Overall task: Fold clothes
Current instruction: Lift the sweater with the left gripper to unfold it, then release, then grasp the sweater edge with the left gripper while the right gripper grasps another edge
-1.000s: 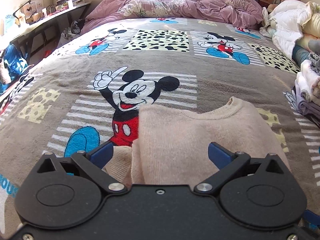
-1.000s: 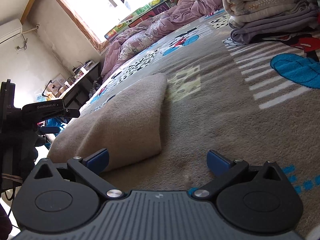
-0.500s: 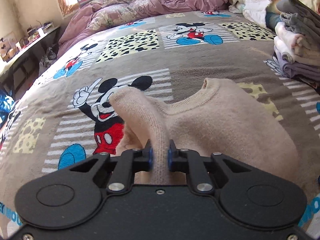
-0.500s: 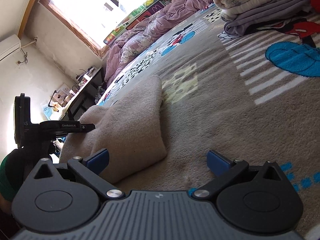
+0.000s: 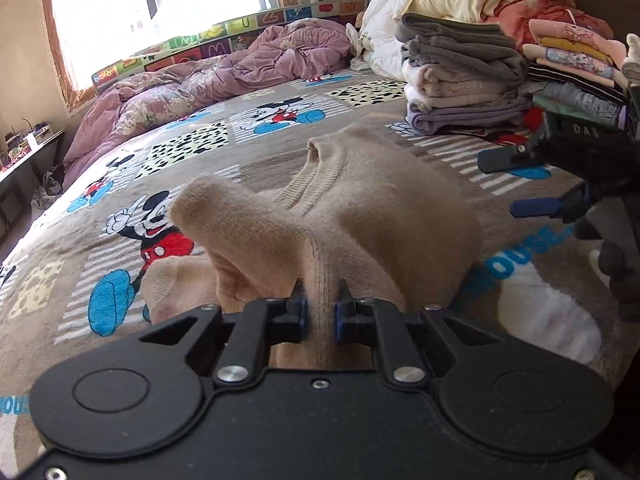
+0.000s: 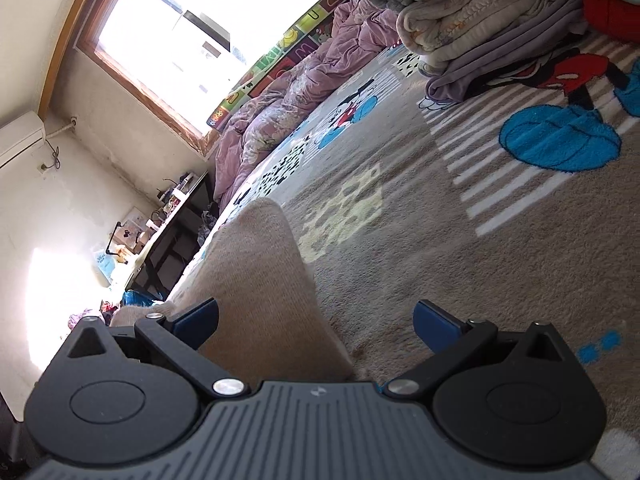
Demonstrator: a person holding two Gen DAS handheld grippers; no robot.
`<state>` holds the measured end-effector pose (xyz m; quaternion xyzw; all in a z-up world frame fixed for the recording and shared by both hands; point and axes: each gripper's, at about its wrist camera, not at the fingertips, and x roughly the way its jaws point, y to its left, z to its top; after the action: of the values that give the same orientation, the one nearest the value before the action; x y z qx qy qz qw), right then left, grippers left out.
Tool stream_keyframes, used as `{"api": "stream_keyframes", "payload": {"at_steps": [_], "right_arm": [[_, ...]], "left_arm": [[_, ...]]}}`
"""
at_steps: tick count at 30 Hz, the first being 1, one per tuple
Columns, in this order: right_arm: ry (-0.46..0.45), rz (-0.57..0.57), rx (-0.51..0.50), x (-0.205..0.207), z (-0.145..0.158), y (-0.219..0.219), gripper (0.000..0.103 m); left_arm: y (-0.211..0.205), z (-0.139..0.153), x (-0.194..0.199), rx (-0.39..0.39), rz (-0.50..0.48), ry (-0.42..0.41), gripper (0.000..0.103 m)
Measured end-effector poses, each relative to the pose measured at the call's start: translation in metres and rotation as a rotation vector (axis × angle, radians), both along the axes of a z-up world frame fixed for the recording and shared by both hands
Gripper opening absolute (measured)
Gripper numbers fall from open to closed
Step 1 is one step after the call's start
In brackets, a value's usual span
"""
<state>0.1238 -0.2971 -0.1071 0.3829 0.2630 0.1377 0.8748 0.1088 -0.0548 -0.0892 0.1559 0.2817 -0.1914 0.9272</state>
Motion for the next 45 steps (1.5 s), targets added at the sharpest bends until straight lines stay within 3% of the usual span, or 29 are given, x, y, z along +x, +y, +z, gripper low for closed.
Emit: {"api": "stream_keyframes", "payload": {"at_steps": [6,19,22,23,30,32,35,39,45], "right_arm": [[-0.031,-0.016,0.076,-0.012,0.003,-0.023,0.103],[-0.097,0.027,0.198,-0.032,0.013,-0.057,0.103],[-0.109,0.064,0.208,-0.041,0.019,-0.061,0.103],[-0.117,0.071,0.205,-0.043,0.021,-0.064,0.103],[-0.151,0.086,0.200,-0.060,0.029,-0.082,0.103],[-0.146,0.082,0.201,-0.061,0.028,-0.084,0.103],[-0.142,0.099,0.198,-0.057,0.027,-0.077,0.103],[-0.133,0.136,0.170,-0.048,0.026,-0.059,0.103],[-0.094,0.221,0.097,-0.025,0.030,-0.027,0.103]], "left_arm": [[-0.007,-0.031,-0.049,0.017,-0.062,0.026,0.009],[-0.008,-0.056,-0.105,0.066,-0.139,0.119,0.010],[-0.003,-0.050,-0.112,0.055,-0.199,0.198,0.029],[-0.002,-0.047,-0.116,0.061,-0.223,0.216,0.041],[0.018,-0.027,-0.145,0.133,-0.316,0.260,0.052],[0.028,-0.019,-0.149,0.128,-0.310,0.254,0.063],[0.042,-0.005,-0.143,0.063,-0.246,0.220,0.069],[0.072,0.012,-0.112,-0.137,-0.042,0.222,0.077],[0.107,0.000,-0.042,-0.406,0.333,0.365,0.077]]}}
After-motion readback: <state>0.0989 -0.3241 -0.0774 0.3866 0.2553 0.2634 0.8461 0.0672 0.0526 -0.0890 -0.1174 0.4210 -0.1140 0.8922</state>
